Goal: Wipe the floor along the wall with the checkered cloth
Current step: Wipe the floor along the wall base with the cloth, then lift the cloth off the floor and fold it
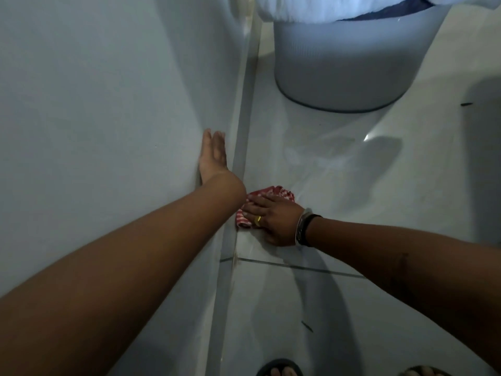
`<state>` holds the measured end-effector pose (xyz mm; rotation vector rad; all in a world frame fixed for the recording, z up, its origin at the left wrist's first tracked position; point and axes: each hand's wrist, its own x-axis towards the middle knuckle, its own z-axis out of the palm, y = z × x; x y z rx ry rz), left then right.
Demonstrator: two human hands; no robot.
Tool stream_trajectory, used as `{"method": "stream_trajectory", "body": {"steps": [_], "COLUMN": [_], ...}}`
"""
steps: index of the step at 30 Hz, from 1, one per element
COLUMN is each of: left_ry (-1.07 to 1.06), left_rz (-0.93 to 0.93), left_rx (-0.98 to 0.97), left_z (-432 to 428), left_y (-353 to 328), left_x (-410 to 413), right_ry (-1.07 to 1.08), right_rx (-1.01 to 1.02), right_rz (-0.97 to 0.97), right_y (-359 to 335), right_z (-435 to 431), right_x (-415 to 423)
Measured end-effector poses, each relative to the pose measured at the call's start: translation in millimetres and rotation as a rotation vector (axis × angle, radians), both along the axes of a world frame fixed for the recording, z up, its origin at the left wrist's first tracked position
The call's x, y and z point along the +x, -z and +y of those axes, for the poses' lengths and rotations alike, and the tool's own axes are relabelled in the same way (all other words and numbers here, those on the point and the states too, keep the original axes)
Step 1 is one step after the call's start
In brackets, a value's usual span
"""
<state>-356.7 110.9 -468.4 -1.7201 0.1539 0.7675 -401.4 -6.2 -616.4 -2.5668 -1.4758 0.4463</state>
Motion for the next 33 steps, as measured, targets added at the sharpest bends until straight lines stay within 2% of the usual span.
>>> {"method": "stream_trajectory", "body": {"steps": [7,8,10,13,16,19,21,22,24,26,28,30,33], "left_ry": [0.048,0.056,0.055,-0.079,-0.501,-1.283,-1.756,-1.898,-1.993,-1.96,-1.882,-1.831,-1.782], "left_rz": [0.048,0.043,-0.007,-0.115,-0.25,-0.376,-0.325,-0.251,-0.138,-0.092,-0.092,-0.144,-0.257], "left_rx": [-0.1,-0.146,-0.287,-0.696,-1.141,-1.504,-1.604,-1.649,-1.795,-1.96,-2.043,-2.052,-2.065], "left_z": [-11,-12,-12,-10,-10,-20,-32,-39,-54,-71,-87,-99,-104], "left_y": [-6,-13,-32,-61,-84,-116,-140,-155,-185,-213,-244,-273,-315], "left_x": [9,7,-2,-23,-44,-51,-58,-60,-63,-63,-56,-44,-22], "right_ry": [-0.036,0.009,0.202,0.639,1.053,1.38,1.44,1.454,1.447,1.467,1.476,1.443,1.34], "right_rx": [-0.121,-0.117,-0.092,-0.008,0.255,0.723,0.93,0.985,1.088,1.142,1.186,1.139,0.932], "right_rz": [-0.052,0.009,0.254,0.726,1.107,1.514,1.688,1.718,1.742,1.706,1.683,1.665,1.393], "right_y": [-19,-29,-54,-106,-166,-227,-266,-284,-317,-344,-373,-405,-463], "right_z": [10,11,11,-7,-51,-94,-112,-119,-129,-136,-139,-140,-140], "right_x": [2,5,15,27,31,28,22,20,14,7,4,8,29]}}
